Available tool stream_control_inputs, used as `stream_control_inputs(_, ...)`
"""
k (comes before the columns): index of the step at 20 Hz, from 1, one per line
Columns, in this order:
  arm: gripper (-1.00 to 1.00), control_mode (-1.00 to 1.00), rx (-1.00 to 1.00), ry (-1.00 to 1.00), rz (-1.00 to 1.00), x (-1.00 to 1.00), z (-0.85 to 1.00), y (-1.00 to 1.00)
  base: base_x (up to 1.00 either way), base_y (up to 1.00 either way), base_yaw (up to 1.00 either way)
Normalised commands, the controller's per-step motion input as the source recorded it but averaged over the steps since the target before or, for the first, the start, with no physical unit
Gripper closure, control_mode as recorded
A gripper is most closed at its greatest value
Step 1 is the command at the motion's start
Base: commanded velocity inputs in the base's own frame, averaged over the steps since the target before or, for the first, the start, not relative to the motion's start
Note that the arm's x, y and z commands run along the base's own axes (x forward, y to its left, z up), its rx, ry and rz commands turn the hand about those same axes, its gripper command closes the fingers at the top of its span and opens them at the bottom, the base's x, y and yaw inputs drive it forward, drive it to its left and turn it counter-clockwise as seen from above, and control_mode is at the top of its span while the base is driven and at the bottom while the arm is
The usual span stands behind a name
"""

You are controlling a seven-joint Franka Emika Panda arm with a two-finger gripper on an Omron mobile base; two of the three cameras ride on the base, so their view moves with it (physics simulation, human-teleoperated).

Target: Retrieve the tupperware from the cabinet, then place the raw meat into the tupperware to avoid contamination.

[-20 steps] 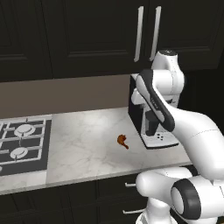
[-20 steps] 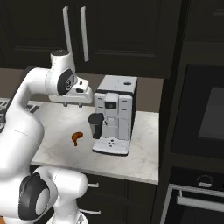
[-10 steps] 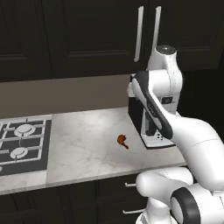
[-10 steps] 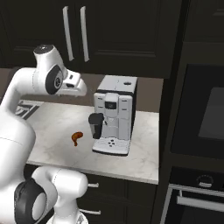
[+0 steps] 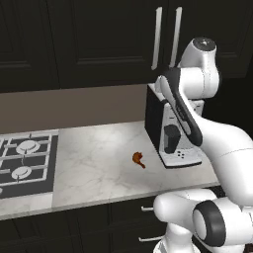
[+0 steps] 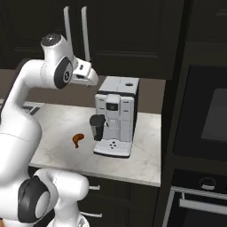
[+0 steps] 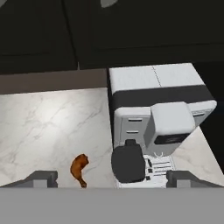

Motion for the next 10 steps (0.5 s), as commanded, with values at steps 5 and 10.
stream_control_inputs(5,-1.00,-1.00,0.02,-0.20,0.04,0.25,0.71,-0.24,0.00,0.00,0.00)
stream_control_inputs(10,-1.00,-1.00,-0.06,-0.22,-0.04,0.19,0.55,-0.01,0.00,0.00,0.00)
